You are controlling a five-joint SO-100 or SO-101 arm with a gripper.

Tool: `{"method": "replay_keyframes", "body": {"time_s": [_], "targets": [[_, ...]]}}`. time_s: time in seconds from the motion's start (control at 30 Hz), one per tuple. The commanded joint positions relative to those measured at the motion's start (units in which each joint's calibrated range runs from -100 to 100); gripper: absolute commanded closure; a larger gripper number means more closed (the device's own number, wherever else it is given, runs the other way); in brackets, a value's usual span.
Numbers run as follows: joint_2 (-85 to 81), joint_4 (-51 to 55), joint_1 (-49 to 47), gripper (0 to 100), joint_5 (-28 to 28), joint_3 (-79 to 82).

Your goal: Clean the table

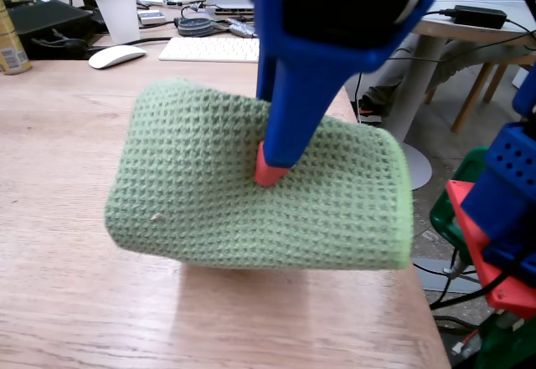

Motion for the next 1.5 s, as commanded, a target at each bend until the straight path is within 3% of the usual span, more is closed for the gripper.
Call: {"method": "replay_keyframes", "body": {"time_s": [0.0, 0.17, 0.23, 0.4, 0.57, 0.7, 1.03, 1.13, 1.23, 1.37, 1.47], "targets": [[2.13, -1.23, -0.69, 100, 0.15, -7.1], [9.16, -2.05, -2.21, 100, -0.29, -12.86], [13.45, -7.96, -6.27, 100, -0.44, -11.26], [19.11, -17.57, -10.0, 100, 0.05, 2.34], [24.43, -24.05, -7.46, 100, 0.24, 13.47], [24.68, -23.56, 10.31, 100, 1.12, 13.57], [26.57, -23.56, 54.47, 100, 14.8, 11.87], [31.55, -23.4, 63.61, 100, 17.73, 2.62], [44.58, -22.17, 77.31, 100, 22.32, -18.62], [60.19, -22.08, 83.91, 100, 25.69, -39.85], [61.99, -22.0, 84.59, 100, 25.69, -41.93]]}}
